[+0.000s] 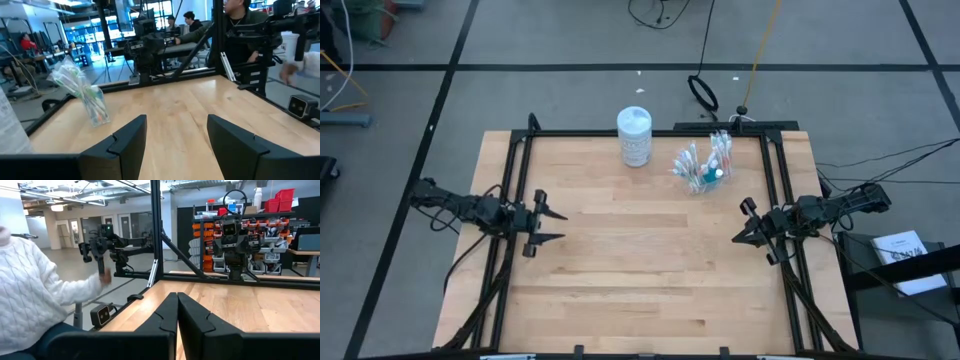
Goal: Pick & Place toothbrushing station
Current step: Return to Home Position
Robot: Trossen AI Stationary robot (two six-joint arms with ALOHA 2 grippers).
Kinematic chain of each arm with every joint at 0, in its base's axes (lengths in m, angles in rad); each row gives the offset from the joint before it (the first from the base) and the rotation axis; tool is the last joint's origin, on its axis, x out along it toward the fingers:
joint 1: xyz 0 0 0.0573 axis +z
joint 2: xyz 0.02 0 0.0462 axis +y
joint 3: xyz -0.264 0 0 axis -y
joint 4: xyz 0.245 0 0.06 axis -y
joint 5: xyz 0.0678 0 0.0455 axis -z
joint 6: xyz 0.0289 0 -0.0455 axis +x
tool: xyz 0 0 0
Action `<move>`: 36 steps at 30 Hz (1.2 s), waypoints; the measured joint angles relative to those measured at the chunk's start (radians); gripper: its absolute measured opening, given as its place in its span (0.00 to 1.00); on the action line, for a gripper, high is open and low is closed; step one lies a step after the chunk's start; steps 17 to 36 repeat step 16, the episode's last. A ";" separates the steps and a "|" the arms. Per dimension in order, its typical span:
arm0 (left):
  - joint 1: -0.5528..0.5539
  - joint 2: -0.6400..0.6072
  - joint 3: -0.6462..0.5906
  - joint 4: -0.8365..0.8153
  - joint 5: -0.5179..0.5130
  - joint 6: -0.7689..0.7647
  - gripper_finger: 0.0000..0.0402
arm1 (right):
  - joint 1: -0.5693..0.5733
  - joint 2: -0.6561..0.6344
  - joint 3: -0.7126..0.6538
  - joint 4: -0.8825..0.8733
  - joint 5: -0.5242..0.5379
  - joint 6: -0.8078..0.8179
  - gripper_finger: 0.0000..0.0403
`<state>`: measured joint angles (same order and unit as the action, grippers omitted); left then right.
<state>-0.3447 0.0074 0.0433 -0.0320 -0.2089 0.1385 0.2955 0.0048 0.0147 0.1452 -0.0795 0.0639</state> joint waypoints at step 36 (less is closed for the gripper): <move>0.000 0.000 -0.002 0.027 -0.001 0.037 0.54 | 0.000 0.000 -0.001 0.000 0.000 0.000 0.01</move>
